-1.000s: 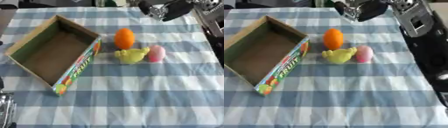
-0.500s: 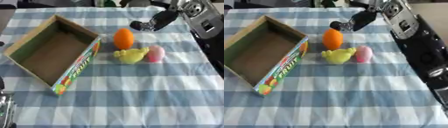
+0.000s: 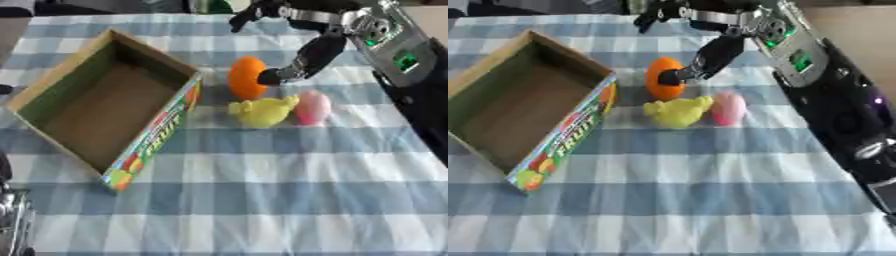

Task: Pick up objects on the table and place them in the box.

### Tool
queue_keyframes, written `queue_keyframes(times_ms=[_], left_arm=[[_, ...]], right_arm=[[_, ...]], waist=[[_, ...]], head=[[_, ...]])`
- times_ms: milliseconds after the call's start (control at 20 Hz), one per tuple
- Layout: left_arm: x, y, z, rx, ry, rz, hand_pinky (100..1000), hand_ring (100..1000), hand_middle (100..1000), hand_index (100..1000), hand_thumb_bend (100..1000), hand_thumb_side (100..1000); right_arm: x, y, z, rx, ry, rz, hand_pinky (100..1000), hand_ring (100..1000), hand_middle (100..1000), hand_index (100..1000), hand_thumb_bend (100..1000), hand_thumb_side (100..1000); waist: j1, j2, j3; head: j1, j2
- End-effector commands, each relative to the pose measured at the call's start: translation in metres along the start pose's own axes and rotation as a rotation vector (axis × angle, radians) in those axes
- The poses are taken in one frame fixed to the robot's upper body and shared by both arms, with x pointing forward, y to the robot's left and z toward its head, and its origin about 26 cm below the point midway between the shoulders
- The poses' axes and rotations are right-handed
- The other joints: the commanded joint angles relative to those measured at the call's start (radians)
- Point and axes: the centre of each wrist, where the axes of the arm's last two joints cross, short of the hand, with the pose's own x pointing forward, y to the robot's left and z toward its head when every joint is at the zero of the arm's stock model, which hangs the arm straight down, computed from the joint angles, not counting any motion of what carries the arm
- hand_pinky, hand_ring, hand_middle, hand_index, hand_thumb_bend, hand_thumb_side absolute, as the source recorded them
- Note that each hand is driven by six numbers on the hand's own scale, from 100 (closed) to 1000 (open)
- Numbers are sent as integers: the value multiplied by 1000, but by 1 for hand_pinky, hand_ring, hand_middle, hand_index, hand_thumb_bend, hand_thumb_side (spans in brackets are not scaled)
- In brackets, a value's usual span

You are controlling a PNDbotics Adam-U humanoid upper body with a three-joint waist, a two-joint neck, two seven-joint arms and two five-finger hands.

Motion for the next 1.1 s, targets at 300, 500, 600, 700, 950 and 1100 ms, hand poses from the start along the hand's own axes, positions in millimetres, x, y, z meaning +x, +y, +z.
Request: queue_keyframes(times_ms=[300, 500, 600, 700, 950, 1100], left_arm=[[6, -1, -5, -1, -26, 8, 489, 638, 609, 758, 100, 742], [6, -1, -6, 0, -25, 8, 489, 639, 609, 757, 100, 743], [6, -1, -6, -1, -25, 9, 489, 639, 609, 757, 100, 743], [6, -1, -6, -1, -25, 9, 489, 639, 609, 757, 100, 743], [6, -2, -6, -2, -25, 11, 490, 638, 609, 756, 100, 742], [7, -2, -6, -4, -24, 14, 490, 638, 609, 756, 100, 742]], right_arm=[[-2, 8, 13, 345, -117, 245, 930, 946, 818, 946, 476, 606], [-3, 21, 18, 390, -97, 265, 922, 942, 801, 930, 448, 600], [-4, 26, 21, 400, -88, 272, 919, 941, 798, 925, 444, 599], [-5, 30, 23, 410, -77, 273, 918, 940, 792, 920, 440, 597], [-7, 42, 30, 426, -46, 253, 917, 936, 776, 907, 435, 598], [-8, 49, 32, 439, -25, 244, 915, 934, 763, 907, 434, 595]], waist=[[-5, -14, -2], [-6, -14, -3], [-7, -13, -3], [-7, -13, -3], [-6, -12, -2], [-4, -9, -2]], head=[[6, -12], [6, -13], [6, -12], [5, -13], [2, -14], [-2, -16]])
